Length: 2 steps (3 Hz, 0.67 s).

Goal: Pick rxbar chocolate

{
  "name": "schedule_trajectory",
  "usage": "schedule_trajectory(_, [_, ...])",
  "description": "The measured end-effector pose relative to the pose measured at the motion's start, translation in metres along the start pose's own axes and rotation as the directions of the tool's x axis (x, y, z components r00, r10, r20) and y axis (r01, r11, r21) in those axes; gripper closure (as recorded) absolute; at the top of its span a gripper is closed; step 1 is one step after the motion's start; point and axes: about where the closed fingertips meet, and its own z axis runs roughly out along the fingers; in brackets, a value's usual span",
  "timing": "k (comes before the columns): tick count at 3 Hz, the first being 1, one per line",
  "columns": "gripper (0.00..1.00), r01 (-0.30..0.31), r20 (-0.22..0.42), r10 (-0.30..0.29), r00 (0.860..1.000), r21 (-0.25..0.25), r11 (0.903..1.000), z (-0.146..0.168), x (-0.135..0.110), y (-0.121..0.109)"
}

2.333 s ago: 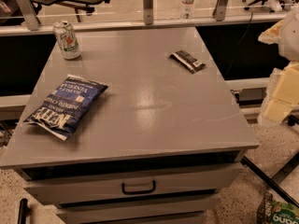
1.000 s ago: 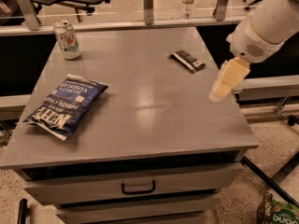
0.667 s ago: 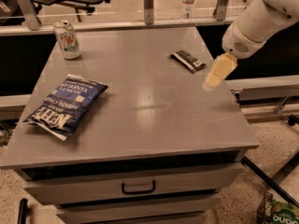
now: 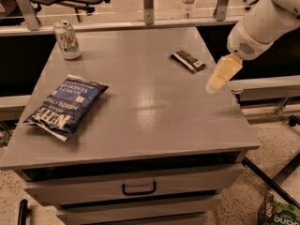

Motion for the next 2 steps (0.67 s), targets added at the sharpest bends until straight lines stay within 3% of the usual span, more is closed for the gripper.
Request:
schedule_trajectory(1, [0.0, -0.114, 0.069, 0.108, 0.992, 0.086, 0.9897, -0.005, -0.01, -0.028])
schedule_trajectory(2, [0.0, -0.207, 0.149, 0.188, 0.971, 0.118, 0.9712, -0.006, -0.025, -0.055])
